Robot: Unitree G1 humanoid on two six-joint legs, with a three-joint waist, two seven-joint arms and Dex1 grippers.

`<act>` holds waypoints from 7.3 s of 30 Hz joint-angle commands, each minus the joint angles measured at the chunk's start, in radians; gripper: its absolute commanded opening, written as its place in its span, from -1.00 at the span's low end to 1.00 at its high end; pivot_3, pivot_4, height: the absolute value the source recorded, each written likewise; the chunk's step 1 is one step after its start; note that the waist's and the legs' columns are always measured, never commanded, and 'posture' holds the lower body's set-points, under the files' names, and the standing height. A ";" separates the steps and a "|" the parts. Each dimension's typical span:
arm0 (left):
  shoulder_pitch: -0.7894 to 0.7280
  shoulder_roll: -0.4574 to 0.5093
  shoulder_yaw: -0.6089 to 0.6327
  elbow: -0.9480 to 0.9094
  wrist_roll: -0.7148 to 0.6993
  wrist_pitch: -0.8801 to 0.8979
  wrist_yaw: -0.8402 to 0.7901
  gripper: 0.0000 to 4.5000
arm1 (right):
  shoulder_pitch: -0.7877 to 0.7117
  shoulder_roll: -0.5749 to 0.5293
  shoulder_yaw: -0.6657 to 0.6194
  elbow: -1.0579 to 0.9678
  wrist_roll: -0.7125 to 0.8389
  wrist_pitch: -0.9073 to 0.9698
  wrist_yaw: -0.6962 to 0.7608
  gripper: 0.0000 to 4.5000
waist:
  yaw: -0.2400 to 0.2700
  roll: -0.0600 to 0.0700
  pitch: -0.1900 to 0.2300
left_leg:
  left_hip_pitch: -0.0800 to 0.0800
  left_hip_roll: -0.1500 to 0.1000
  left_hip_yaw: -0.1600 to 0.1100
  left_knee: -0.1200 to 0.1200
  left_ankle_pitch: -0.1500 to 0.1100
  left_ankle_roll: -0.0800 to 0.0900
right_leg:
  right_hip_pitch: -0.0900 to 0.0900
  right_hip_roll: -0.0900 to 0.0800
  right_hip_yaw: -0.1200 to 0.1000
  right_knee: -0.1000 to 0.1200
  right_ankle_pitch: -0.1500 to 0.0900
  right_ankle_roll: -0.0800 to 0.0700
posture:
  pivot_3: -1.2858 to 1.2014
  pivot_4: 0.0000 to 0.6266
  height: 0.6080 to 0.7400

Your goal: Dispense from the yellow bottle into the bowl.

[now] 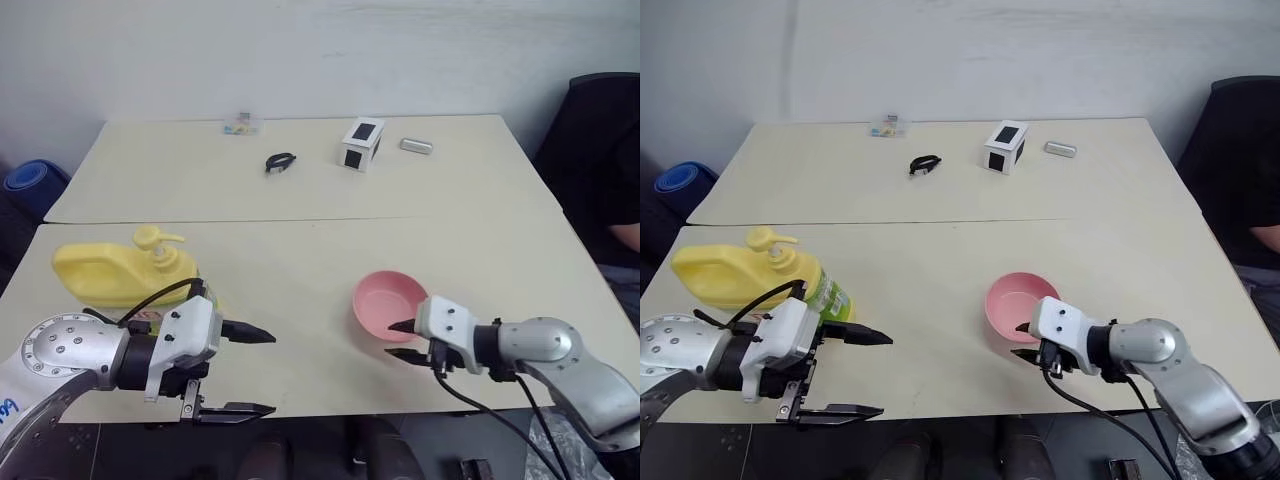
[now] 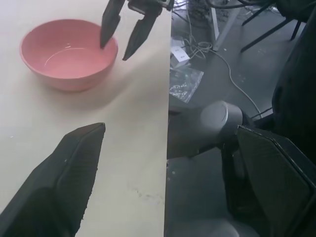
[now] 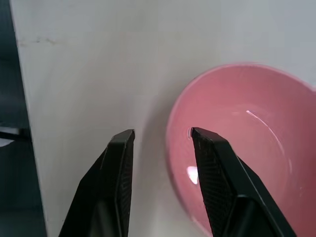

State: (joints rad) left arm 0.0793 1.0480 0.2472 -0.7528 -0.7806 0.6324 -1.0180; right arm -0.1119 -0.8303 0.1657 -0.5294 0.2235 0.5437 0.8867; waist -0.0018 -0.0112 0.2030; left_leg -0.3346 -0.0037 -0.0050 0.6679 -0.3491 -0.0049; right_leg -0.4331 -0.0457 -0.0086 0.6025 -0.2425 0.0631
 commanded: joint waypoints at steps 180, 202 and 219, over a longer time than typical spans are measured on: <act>0.076 -0.064 0.203 0.358 0.399 -0.232 0.270 -0.97 | -1.374 0.630 0.571 0.776 -0.069 -0.392 0.728 -1.00 | -0.057 0.010 -0.008 | 0.015 0.008 -0.006 -0.007 0.005 -0.019 | -0.010 0.001 -0.001 0.032 -0.006 -0.024 | 0.03 -0.52 1.00; -0.164 0.129 0.746 0.429 -0.144 0.243 0.156 -0.36 | -1.274 0.532 0.564 0.772 -0.109 -0.439 0.728 -1.00 | -0.050 -0.006 -0.007 | -0.024 0.009 -0.013 -0.004 0.005 -0.024 | -0.042 0.001 -0.009 0.025 -0.005 -0.023 | 0.03 -0.52 1.00; -0.022 0.140 1.092 0.130 -0.453 0.674 0.008 0.99 | -0.887 0.313 0.427 0.863 -0.318 -0.498 0.425 -1.00 | -0.051 -0.008 -0.007 | -0.034 0.008 -0.011 -0.002 0.008 -0.029 | -0.049 0.001 -0.007 0.024 -0.004 -0.021 | 0.03 -0.52 1.00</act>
State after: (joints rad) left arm 0.0440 1.1990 1.2852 -0.5825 -1.2150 1.2899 -0.9813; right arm -1.0082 -0.5052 0.6313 0.3471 -0.0760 0.0789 1.3495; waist -0.0530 -0.0188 0.1958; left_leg -0.3676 0.0048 -0.0154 0.6656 -0.3412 -0.0339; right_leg -0.4818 -0.0443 -0.0155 0.6259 -0.2465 0.0422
